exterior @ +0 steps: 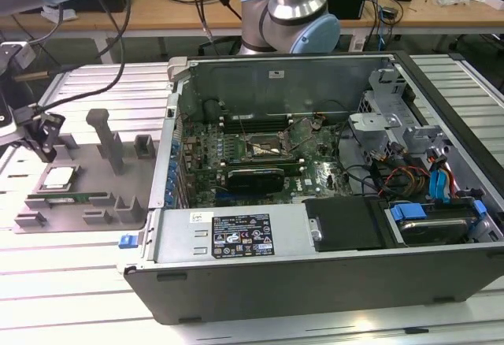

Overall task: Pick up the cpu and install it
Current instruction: 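Pick up the cpu and move it towards the insertion slot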

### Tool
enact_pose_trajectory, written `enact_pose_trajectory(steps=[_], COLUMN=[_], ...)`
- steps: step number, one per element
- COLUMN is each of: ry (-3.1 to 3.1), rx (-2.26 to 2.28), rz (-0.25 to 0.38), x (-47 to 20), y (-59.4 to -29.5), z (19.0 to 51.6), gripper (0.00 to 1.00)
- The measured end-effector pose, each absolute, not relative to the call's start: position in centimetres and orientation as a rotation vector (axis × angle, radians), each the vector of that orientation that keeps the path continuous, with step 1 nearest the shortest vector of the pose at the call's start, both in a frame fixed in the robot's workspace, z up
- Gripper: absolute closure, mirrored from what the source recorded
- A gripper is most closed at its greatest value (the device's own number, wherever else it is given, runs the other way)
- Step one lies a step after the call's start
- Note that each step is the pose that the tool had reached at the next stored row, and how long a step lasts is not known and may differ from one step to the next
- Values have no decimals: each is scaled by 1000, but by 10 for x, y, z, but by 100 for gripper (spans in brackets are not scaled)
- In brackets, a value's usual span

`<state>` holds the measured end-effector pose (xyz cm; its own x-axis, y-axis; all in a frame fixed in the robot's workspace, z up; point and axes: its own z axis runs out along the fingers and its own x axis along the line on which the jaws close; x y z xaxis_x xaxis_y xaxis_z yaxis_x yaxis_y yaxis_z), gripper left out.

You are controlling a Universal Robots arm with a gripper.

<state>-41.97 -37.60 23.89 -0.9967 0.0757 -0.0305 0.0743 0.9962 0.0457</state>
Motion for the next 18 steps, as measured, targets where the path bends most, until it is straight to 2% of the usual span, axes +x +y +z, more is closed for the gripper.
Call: enact_pose_trajectory(steps=[11, 18], ry=[3106, 3107], rx=[117, 117], rz=[69, 69], x=[-420, -420], y=[-383, -384], z=[218, 218], gripper=[89, 89])
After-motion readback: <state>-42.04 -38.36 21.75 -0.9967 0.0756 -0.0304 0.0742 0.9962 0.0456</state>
